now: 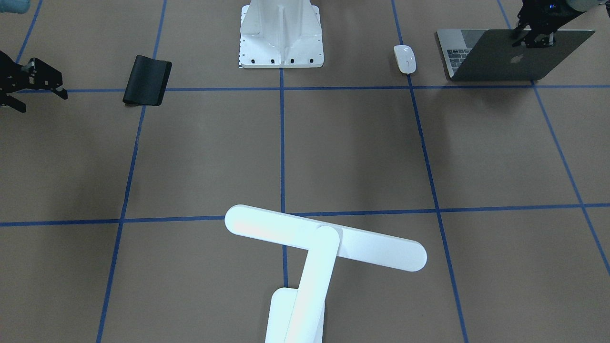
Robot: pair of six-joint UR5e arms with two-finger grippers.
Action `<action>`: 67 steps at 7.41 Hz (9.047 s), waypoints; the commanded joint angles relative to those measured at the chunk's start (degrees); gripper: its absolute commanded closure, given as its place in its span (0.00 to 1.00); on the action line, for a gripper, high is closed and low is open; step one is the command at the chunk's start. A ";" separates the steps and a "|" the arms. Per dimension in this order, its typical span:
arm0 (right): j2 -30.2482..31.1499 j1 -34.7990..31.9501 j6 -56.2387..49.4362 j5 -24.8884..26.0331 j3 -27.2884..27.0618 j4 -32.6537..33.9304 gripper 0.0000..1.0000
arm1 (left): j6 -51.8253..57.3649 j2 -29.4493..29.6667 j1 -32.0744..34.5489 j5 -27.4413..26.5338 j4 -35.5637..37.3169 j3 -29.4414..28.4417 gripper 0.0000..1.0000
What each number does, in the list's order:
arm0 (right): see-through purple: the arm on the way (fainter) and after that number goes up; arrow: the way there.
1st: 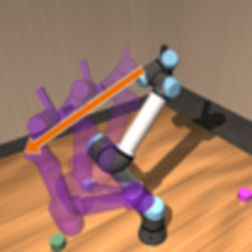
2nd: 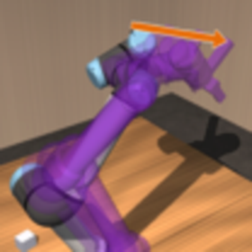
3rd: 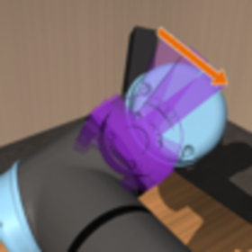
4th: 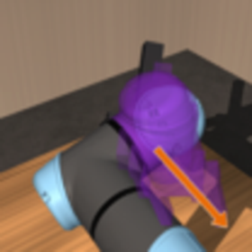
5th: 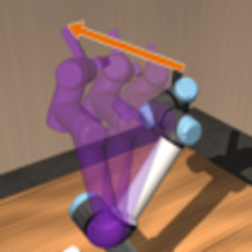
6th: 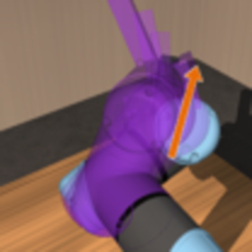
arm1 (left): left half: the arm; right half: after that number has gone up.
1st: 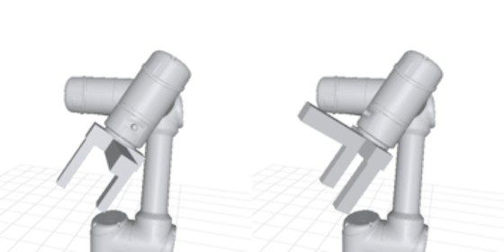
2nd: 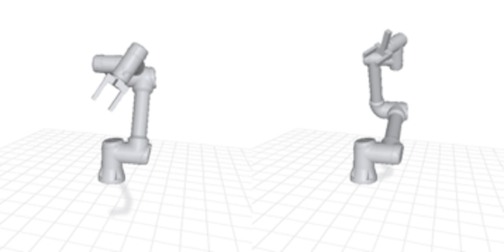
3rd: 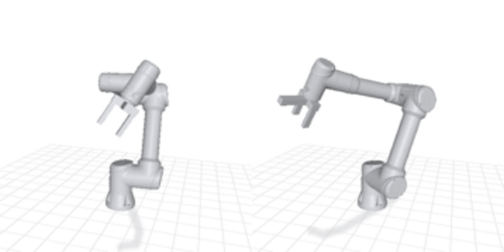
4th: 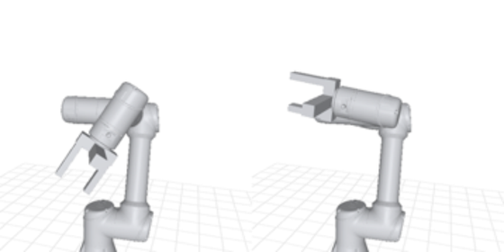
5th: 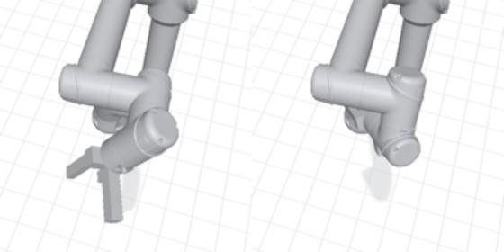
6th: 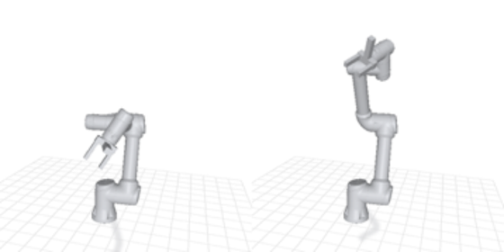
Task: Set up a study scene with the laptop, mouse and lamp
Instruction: 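Lower the left gripper onto the edge of the open silver laptop, then slide the silver laptop away from the robot with the left gripper, then push the laptop farther toward the white lamp with the left gripper, then release the laptop and draw the left gripper back toward the robot, then move the left gripper over the white mouse while the right gripper reaches the black mousepad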
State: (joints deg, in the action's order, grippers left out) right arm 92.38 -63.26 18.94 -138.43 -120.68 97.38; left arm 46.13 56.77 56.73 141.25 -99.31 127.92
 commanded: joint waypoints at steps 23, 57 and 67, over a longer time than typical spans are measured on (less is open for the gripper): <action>-1.59 -2.30 0.22 -0.44 3.88 0.00 0.00 | 2.83 43.99 14.11 -1.94 21.51 -9.86 0.87; -5.83 -5.03 0.39 0.28 7.39 -3.69 0.00 | -49.01 46.04 -7.51 -14.54 14.24 -0.87 0.00; -4.32 28.26 38.10 12.39 -11.41 -5.10 0.01 | -128.79 18.46 -24.18 -13.63 -12.23 0.75 0.00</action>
State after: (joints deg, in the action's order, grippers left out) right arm 87.89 -38.29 56.19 -126.54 -130.35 92.34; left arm -76.87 75.30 35.54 127.75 -111.31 128.48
